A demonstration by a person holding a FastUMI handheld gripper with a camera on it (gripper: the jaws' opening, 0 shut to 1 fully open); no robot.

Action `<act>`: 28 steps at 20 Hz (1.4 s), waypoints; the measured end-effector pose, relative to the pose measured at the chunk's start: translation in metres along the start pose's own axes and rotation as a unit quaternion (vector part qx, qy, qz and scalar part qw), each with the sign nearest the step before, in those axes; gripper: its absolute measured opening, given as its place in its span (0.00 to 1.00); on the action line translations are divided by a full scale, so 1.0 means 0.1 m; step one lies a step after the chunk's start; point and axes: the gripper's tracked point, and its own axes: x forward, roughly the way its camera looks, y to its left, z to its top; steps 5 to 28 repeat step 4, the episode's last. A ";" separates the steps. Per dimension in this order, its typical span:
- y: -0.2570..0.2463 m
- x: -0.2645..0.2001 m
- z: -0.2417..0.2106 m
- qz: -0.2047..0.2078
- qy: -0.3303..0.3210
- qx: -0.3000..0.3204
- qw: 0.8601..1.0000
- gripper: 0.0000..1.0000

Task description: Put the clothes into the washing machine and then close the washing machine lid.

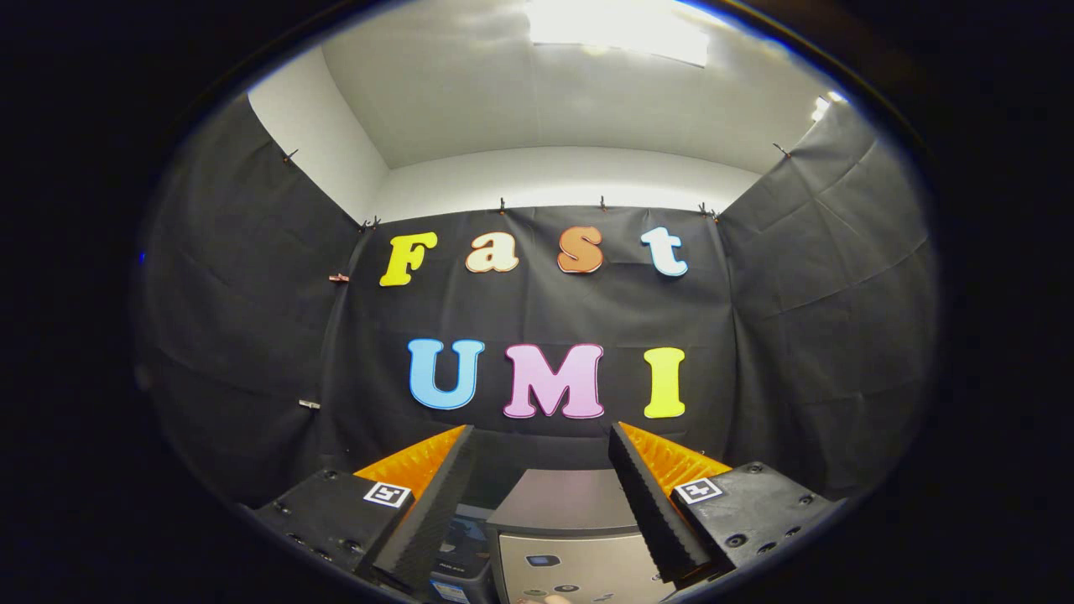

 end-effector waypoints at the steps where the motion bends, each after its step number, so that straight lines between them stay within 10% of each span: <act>1: 0.01 0.00 0.00 0.000 0.000 0.001 1.000 0.98; 28: 0.00 0.00 -0.01 0.001 0.002 0.001 1.000 0.98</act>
